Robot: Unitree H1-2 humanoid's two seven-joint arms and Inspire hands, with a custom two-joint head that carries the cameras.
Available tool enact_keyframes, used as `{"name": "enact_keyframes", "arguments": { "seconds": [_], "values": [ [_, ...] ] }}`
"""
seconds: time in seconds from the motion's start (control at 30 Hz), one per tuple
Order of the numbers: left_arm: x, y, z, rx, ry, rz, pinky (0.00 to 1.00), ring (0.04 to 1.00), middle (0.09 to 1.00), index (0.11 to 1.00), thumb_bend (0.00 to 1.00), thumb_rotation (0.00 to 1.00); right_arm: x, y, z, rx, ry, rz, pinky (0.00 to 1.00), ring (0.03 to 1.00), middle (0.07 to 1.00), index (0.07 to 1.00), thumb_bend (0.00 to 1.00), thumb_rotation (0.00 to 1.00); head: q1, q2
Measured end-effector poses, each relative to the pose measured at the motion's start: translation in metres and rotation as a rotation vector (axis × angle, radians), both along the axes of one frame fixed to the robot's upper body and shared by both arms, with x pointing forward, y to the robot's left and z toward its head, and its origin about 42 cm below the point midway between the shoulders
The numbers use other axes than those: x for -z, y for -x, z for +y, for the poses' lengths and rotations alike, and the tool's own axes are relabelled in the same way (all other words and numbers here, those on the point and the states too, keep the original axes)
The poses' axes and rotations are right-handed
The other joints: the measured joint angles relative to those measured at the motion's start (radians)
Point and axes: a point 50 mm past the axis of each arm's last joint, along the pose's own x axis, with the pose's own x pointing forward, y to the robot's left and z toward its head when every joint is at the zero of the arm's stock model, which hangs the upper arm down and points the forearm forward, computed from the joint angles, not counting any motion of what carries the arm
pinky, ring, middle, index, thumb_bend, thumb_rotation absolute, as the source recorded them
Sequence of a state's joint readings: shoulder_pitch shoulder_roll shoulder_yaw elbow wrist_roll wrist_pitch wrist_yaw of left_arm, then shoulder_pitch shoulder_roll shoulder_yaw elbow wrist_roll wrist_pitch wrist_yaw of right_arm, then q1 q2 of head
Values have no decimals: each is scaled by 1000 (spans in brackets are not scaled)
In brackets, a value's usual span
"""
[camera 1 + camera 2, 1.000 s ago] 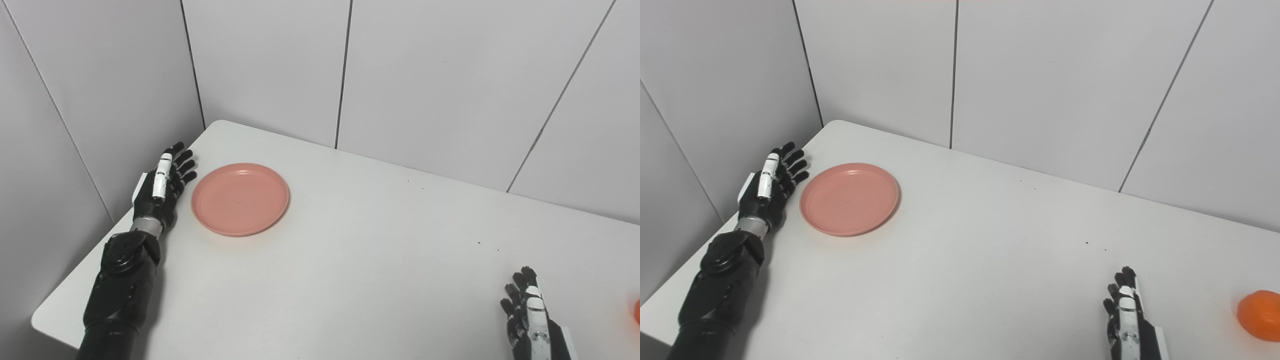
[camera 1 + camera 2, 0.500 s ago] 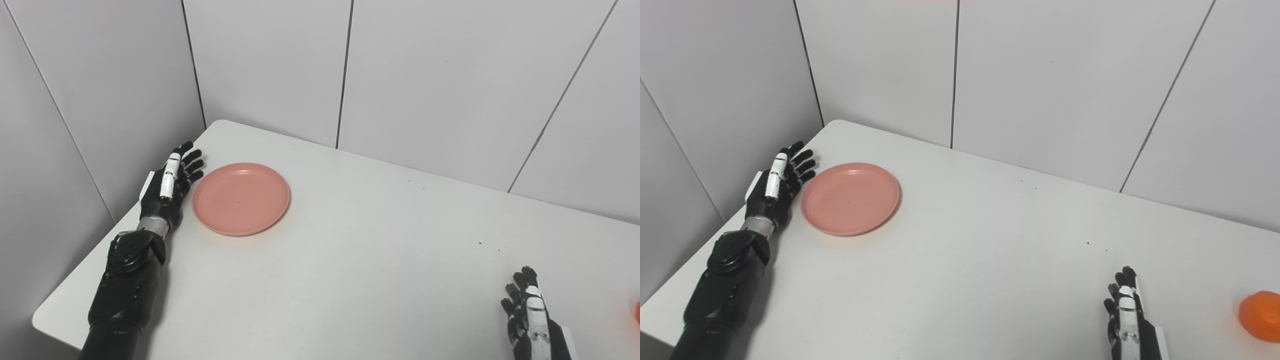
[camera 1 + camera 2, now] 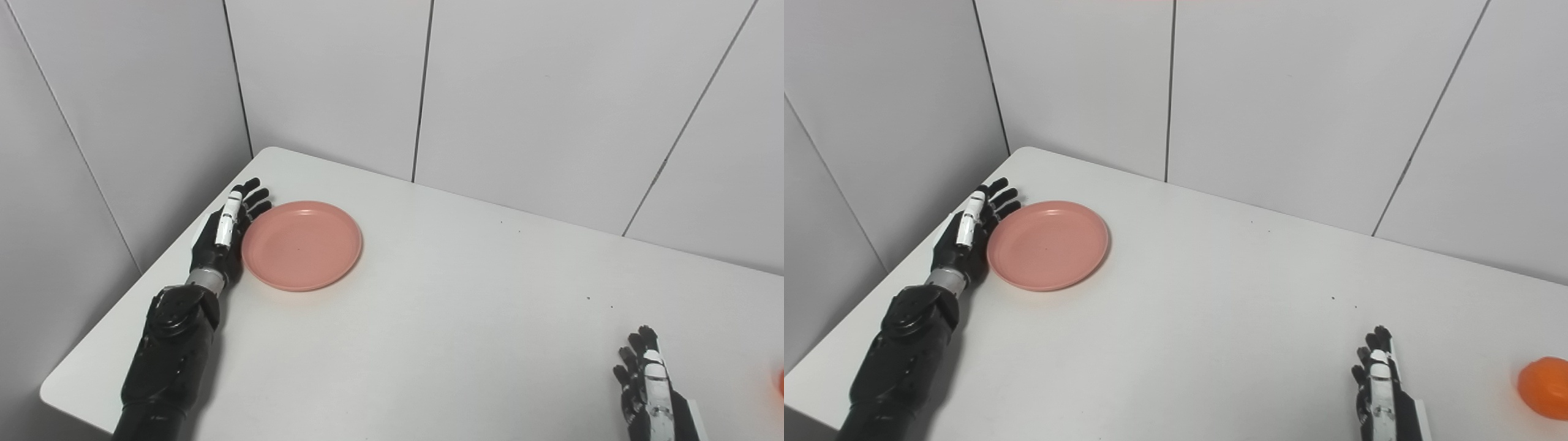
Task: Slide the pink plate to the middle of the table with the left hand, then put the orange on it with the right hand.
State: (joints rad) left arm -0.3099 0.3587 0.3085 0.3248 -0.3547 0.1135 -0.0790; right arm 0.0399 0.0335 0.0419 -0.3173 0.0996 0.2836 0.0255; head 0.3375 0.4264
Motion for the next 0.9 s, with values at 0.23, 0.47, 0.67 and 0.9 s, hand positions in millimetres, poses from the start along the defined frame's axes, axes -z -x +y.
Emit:
{"name": "enact_keyframes", "arguments": {
  "seconds": [0.23,0.47,0.67,0.9],
  "values": [
    [0,-2,-16,14,10,2,864,878,885,873,347,1000,0,0,1,1,-2,0,1000,1000,1000,1000,105,1000,-5,3],
    [0,-8,-29,38,27,7,866,873,874,862,339,1000,0,0,2,1,2,0,1000,1000,1000,1000,102,1000,-8,8],
    [0,-12,-53,89,35,11,863,876,880,868,338,1000,0,0,3,2,5,1,1000,1000,1000,1000,129,1000,-14,12],
    [1,-20,-80,144,52,11,870,882,885,876,338,1000,1,0,4,-2,-3,2,1000,1000,1000,1000,151,1000,-20,17]
  ]
}}
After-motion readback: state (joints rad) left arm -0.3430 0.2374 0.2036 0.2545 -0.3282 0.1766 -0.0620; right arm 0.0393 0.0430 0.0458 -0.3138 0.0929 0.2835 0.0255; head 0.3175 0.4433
